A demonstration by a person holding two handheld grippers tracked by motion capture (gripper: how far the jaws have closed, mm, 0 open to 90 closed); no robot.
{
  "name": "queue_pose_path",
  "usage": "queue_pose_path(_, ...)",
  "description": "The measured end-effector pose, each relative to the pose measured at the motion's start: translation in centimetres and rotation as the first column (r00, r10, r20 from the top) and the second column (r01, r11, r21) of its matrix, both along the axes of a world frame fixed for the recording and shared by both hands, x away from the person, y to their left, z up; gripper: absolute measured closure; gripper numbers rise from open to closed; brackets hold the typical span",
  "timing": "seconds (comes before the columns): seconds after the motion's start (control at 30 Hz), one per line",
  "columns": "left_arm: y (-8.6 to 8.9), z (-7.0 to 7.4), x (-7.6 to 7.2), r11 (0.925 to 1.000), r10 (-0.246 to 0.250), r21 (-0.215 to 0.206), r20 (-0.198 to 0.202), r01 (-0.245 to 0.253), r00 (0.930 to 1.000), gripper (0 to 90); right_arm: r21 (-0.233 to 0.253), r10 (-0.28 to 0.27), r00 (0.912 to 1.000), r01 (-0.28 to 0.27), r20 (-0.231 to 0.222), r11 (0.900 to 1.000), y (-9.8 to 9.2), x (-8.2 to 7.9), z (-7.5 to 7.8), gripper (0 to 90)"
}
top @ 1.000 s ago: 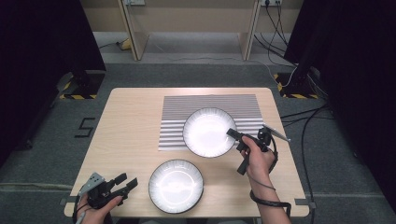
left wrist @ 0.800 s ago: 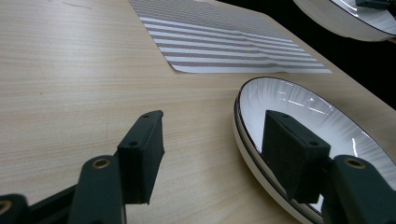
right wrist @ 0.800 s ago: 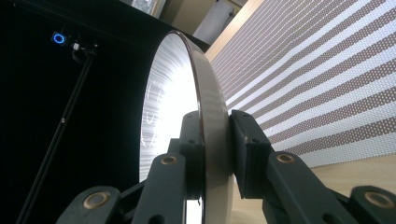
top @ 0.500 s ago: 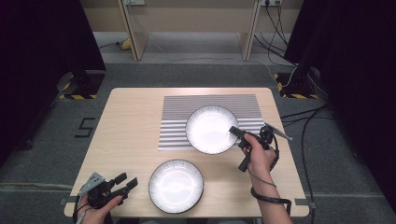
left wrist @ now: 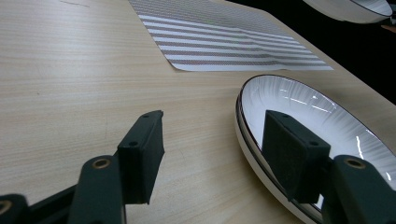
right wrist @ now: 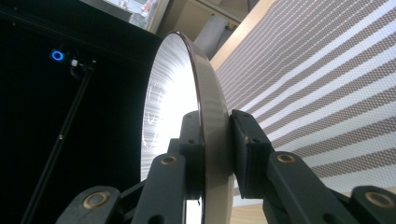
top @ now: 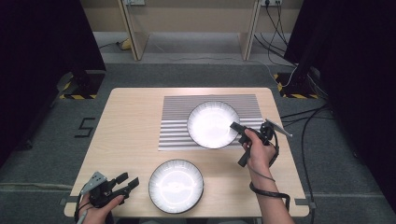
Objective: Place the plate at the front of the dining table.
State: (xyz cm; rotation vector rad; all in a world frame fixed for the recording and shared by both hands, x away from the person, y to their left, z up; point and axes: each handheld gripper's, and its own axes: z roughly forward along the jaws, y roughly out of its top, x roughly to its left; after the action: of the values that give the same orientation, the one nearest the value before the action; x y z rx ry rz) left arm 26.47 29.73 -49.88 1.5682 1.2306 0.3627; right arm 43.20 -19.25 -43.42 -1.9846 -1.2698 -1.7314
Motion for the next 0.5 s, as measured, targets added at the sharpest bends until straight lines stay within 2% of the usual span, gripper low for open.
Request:
queue_pose_path(0.23,0.2,0.1,-0.1,1.0,0.005,-0.001,0.008,-0.005,1.0,38.3,-0.007,-0.002,1.0,0.002,-0.002,1.0,0.0,0.5,0.0,75.5)
queue_pose_path(0.5,0.1,0.2,0.1,1.0,0.002,-0.009,0.009,-0.002,1.0,38.3,0.01,-0.02,0.9997,0.021,-0.013,1.0,-0.3,1.4,0.2,75.6)
